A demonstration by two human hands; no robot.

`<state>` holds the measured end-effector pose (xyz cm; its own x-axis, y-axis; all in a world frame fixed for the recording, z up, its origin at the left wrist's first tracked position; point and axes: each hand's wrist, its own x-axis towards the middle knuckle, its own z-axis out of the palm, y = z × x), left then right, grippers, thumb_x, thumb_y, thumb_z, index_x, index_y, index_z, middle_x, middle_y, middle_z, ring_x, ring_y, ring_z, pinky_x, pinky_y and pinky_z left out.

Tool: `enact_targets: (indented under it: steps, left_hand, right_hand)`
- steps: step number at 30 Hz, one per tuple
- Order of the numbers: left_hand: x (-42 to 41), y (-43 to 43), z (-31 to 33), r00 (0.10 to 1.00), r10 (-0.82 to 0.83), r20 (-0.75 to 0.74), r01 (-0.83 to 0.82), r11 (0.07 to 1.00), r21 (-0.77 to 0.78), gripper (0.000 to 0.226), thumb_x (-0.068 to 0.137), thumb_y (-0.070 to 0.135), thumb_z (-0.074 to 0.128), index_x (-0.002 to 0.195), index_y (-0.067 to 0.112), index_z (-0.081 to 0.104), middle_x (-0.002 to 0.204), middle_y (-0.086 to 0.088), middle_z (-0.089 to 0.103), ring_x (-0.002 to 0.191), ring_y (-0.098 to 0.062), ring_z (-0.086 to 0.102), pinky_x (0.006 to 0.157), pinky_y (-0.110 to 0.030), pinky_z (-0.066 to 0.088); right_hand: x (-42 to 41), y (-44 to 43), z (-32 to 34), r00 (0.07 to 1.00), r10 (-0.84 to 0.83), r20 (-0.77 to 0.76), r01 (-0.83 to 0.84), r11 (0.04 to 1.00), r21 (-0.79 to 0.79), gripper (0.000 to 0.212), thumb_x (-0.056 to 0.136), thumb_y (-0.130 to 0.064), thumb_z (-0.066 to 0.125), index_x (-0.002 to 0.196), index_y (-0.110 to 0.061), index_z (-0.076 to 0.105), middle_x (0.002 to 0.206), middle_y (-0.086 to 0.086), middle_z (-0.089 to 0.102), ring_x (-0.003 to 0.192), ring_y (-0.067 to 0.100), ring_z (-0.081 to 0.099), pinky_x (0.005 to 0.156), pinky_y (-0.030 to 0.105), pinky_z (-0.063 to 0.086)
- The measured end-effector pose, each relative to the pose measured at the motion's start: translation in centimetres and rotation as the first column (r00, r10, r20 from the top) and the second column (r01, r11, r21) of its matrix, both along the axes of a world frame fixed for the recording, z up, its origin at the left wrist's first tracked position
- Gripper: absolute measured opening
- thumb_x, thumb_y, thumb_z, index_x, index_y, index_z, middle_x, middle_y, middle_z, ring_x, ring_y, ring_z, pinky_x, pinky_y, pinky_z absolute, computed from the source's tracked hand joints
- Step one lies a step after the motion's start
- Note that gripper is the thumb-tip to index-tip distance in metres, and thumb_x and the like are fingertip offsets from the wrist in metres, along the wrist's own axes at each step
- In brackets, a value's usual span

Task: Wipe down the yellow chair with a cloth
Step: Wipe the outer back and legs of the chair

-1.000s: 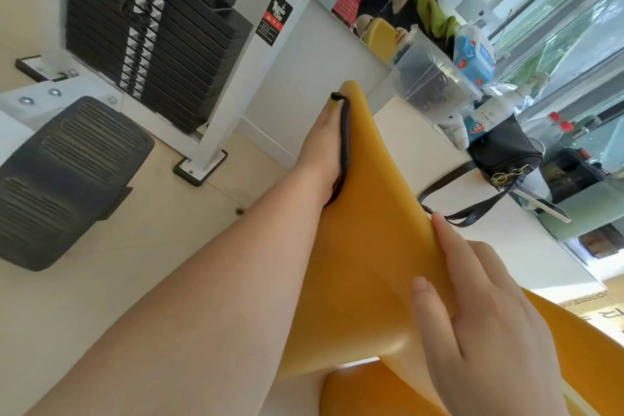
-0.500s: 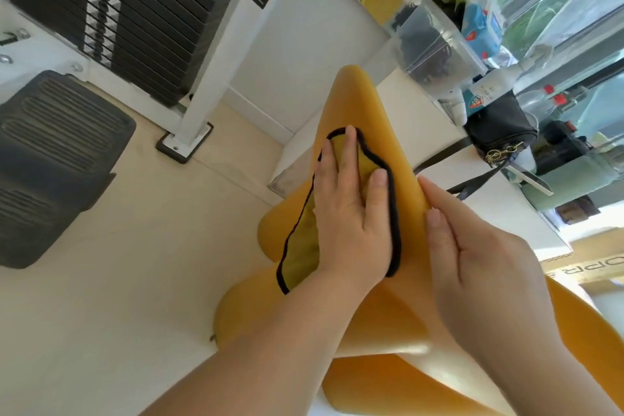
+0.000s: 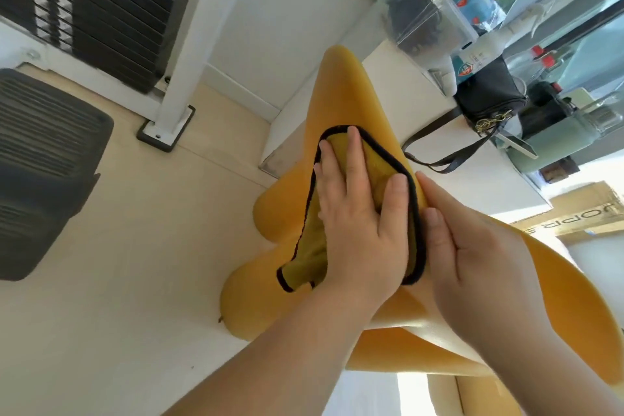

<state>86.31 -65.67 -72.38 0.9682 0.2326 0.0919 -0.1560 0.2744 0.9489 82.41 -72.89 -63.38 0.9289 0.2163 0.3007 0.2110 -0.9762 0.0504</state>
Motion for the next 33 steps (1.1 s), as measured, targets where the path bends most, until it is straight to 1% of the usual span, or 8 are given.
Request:
enact_targets:
  steps: [4, 8, 14, 17, 23, 27, 29, 33]
  left_hand:
    - [5.9, 2.3, 0.7, 1.0, 0.013, -0.014, -0.015, 0.991, -0.134, 0.079, 0.084, 0.069, 0.032, 0.158, 0.046, 0.015, 0.169, 0.011, 0.012, 0.154, -0.008, 0.009, 0.126, -0.047, 0.011]
    - [13.2, 5.5, 0.8, 0.991, -0.131, -0.025, 0.116, 0.943, -0.312, 0.081, 0.074, 0.061, 0.051, 0.152, 0.046, 0.034, 0.156, 0.008, 0.042, 0.143, -0.014, 0.04, 0.119, -0.051, 0.031]
    - [6.5, 3.2, 0.6, 0.998, -0.049, -0.028, 0.044, 0.983, -0.179, 0.07, 0.093, 0.069, 0.034, 0.157, 0.049, 0.014, 0.169, 0.015, 0.01, 0.154, -0.005, 0.009, 0.126, -0.047, 0.012]
    - [3.2, 1.6, 0.8, 0.998, -0.021, -0.06, 0.014, 0.993, -0.118, 0.073, 0.09, 0.073, 0.026, 0.157, 0.05, 0.008, 0.17, 0.012, 0.003, 0.153, -0.001, -0.001, 0.124, -0.036, 0.005]
    - [10.2, 4.2, 0.2, 0.998, -0.057, 0.017, 0.06, 0.976, -0.209, 0.084, 0.081, 0.068, 0.044, 0.158, 0.043, 0.02, 0.167, 0.012, 0.019, 0.152, -0.008, 0.019, 0.124, -0.048, 0.021]
    - [14.0, 5.2, -0.7, 0.985, -0.168, 0.046, 0.174, 0.932, -0.319, 0.084, 0.079, 0.069, 0.055, 0.155, 0.048, 0.026, 0.162, 0.017, 0.03, 0.147, -0.007, 0.033, 0.122, -0.047, 0.028]
    - [13.9, 5.1, -0.8, 0.987, -0.153, 0.042, 0.159, 0.928, -0.338, 0.083, 0.08, 0.069, 0.055, 0.155, 0.046, 0.028, 0.161, 0.019, 0.032, 0.146, -0.005, 0.034, 0.123, -0.045, 0.027]
    - [10.1, 3.2, -1.5, 0.995, -0.061, 0.085, 0.082, 0.958, -0.276, 0.077, 0.086, 0.072, 0.043, 0.156, 0.047, 0.025, 0.163, 0.021, 0.026, 0.149, -0.002, 0.027, 0.124, -0.045, 0.023]
  right_hand:
    - [0.1, -0.1, -0.1, 1.0, 0.009, 0.023, -0.008, 1.0, -0.016, 0.049, 0.104, -0.041, 0.032, 0.144, -0.026, 0.056, 0.078, -0.006, 0.067, 0.061, 0.014, 0.059, 0.049, 0.035, 0.049]
    - [0.2, -0.1, -0.2, 0.999, 0.028, 0.041, -0.027, 0.999, -0.017, 0.048, 0.104, -0.04, 0.033, 0.142, -0.025, 0.058, 0.077, -0.007, 0.067, 0.06, 0.015, 0.058, 0.046, 0.032, 0.046]
    - [0.2, 0.1, 0.0, 1.0, 0.029, 0.012, -0.029, 0.999, -0.036, 0.047, 0.105, -0.037, 0.034, 0.144, -0.023, 0.055, 0.072, -0.011, 0.059, 0.057, 0.009, 0.054, 0.049, 0.018, 0.037]
    - [0.3, 0.2, 0.1, 1.0, 0.023, -0.012, -0.024, 0.999, -0.028, 0.047, 0.105, -0.039, 0.034, 0.146, -0.025, 0.053, 0.074, -0.013, 0.06, 0.059, 0.006, 0.054, 0.051, 0.019, 0.039]
    - [2.1, 1.0, -0.2, 1.0, -0.001, 0.025, 0.003, 0.999, -0.048, 0.047, 0.106, -0.041, 0.032, 0.148, -0.028, 0.05, 0.078, -0.005, 0.066, 0.064, 0.016, 0.058, 0.056, 0.034, 0.051]
    - [2.4, 1.1, -0.1, 1.0, 0.003, 0.027, -0.001, 0.998, -0.055, 0.047, 0.106, -0.041, 0.032, 0.147, -0.028, 0.052, 0.077, -0.007, 0.062, 0.063, 0.016, 0.055, 0.054, 0.024, 0.043]
    - [2.6, 0.9, -0.2, 0.999, 0.016, 0.033, -0.013, 0.997, -0.07, 0.047, 0.106, -0.04, 0.033, 0.146, -0.027, 0.053, 0.075, -0.004, 0.064, 0.063, 0.018, 0.057, 0.054, 0.029, 0.045]
    - [2.5, 0.7, 0.2, 1.0, 0.003, -0.025, -0.003, 1.0, 0.022, 0.044, 0.108, -0.04, 0.032, 0.144, -0.03, 0.056, 0.091, -0.002, 0.072, 0.082, 0.019, 0.065, 0.074, 0.039, 0.054]
